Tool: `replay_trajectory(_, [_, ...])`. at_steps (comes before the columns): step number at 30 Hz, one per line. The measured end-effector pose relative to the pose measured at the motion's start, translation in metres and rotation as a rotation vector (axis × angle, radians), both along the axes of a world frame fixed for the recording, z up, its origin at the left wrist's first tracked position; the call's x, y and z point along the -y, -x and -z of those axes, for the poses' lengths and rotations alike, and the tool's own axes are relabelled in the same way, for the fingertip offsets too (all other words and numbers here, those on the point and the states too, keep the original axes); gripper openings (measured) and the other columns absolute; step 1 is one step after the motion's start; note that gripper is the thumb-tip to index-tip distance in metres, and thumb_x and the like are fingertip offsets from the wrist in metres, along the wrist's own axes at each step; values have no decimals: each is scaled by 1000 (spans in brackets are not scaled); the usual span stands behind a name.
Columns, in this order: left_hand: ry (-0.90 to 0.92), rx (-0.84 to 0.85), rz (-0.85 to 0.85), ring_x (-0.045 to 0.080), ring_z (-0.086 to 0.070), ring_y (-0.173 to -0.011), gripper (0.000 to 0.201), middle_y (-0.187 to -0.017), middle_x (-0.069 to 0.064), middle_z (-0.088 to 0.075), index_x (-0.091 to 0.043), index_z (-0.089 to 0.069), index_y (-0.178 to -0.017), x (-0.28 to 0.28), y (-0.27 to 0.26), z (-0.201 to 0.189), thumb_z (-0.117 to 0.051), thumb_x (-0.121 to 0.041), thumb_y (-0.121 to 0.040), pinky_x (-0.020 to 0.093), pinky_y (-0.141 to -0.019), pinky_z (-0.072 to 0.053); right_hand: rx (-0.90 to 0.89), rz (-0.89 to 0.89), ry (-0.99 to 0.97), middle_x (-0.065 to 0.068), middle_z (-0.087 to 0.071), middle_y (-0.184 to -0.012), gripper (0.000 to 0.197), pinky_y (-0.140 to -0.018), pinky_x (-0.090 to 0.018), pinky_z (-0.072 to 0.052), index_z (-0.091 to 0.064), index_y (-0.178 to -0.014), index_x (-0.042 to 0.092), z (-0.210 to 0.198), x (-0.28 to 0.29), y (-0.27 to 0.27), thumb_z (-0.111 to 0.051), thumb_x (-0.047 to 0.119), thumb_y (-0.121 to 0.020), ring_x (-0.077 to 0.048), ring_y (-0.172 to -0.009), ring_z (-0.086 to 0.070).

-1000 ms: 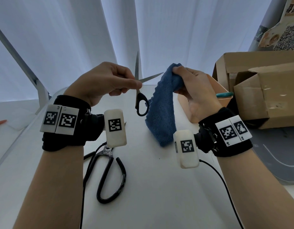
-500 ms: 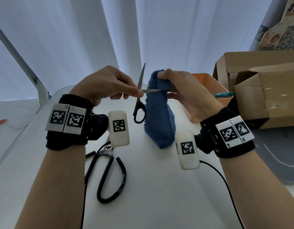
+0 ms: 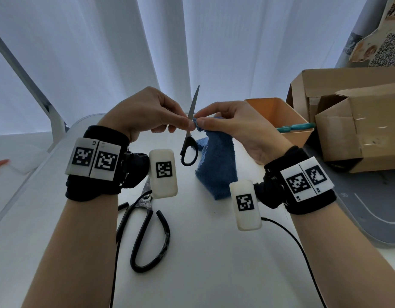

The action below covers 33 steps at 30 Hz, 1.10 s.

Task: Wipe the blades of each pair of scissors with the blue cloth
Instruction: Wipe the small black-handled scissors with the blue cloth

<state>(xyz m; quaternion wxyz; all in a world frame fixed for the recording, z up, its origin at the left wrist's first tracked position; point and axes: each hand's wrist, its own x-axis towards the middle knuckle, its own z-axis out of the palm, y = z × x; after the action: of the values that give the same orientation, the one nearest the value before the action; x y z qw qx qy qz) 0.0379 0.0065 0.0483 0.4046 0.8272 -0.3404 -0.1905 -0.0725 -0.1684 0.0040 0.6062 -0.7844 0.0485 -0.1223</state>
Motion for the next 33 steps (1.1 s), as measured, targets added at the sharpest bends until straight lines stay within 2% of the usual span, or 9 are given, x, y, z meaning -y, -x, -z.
replay_trajectory(5, [-15, 14, -5, 11, -39, -50, 17, -54, 0, -56, -15, -78, -69, 1, 1, 2, -87, -30, -69, 18, -47, -30, -42, -58, 49, -6, -76, -96, 13, -81, -12, -49, -77, -100, 9, -1, 0, 0, -72, 10, -89, -3, -87, -68])
replay_trajectory(12, [-21, 0, 10, 11, -38, -49, 17, -54, 1, -55, -16, -78, -69, 4, 2, 2, -87, -31, -68, 18, -47, -31, -51, 20, 53, 3, -71, -76, 15, -70, -14, -50, -74, -87, 7, 1, 2, -1, -82, 17, -80, -4, -74, -63])
replay_trajectory(16, [-9, 3, -2, 12, -39, -52, 20, -55, 1, -56, -14, -78, -71, 3, 0, 3, -87, -32, -68, 21, -49, -31, -33, 6, 48, -16, -74, -98, 11, -87, -26, -53, -75, -94, 6, 0, 2, -2, -76, 11, -85, -24, -89, -67])
replay_trajectory(17, [-9, 4, -5, 13, -39, -52, 20, -55, 1, -56, -14, -78, -71, 3, 0, 3, -87, -32, -68, 21, -50, -30, -35, 4, 50, -18, -73, -101, 11, -88, -25, -53, -76, -96, 6, 0, 1, -2, -74, 10, -86, -23, -91, -68])
replay_trajectory(20, [-8, 2, 5, 12, -39, -51, 22, -55, 1, -56, -12, -78, -73, 2, 0, 2, -86, -32, -68, 20, -49, -31, -38, 15, 44, -15, -74, -94, 12, -74, -14, -52, -74, -92, 5, 2, 0, -2, -77, 13, -84, -10, -81, -65])
replay_trajectory(22, [-4, -4, 19, 11, -39, -50, 27, -55, 1, -56, -11, -78, -74, 3, 1, 2, -86, -35, -65, 18, -46, -33, -27, 30, 22, -12, -74, -88, 14, -70, -14, -50, -73, -88, 6, 3, -1, -3, -81, 16, -81, -9, -78, -64])
replay_trajectory(24, [2, -4, 30, 11, -40, -50, 35, -55, 1, -56, -10, -78, -75, 3, 1, 2, -86, -41, -61, 17, -46, -33, 2, 22, 1, -13, -76, -92, 16, -76, -17, -53, -74, -91, 4, 4, -1, -3, -80, 16, -82, -14, -84, -67])
replay_trajectory(27, [-3, 1, 31, 11, -39, -48, 29, -55, 1, -55, -8, -77, -76, 3, 0, 2, -85, -35, -70, 16, -45, -33, 16, -7, 4, -8, -77, -94, 17, -91, -24, -55, -76, -96, 4, 2, -3, -2, -79, 16, -84, -14, -92, -71])
replay_trajectory(33, [-21, 8, 31, 12, -39, -51, 25, -54, 0, -55, -10, -75, -71, 5, 1, 3, -83, -33, -74, 16, -45, -33, -18, 56, 48, -4, -76, -85, 10, -89, -29, -54, -74, -88, 8, 0, -9, -3, -77, 16, -84, -20, -90, -68])
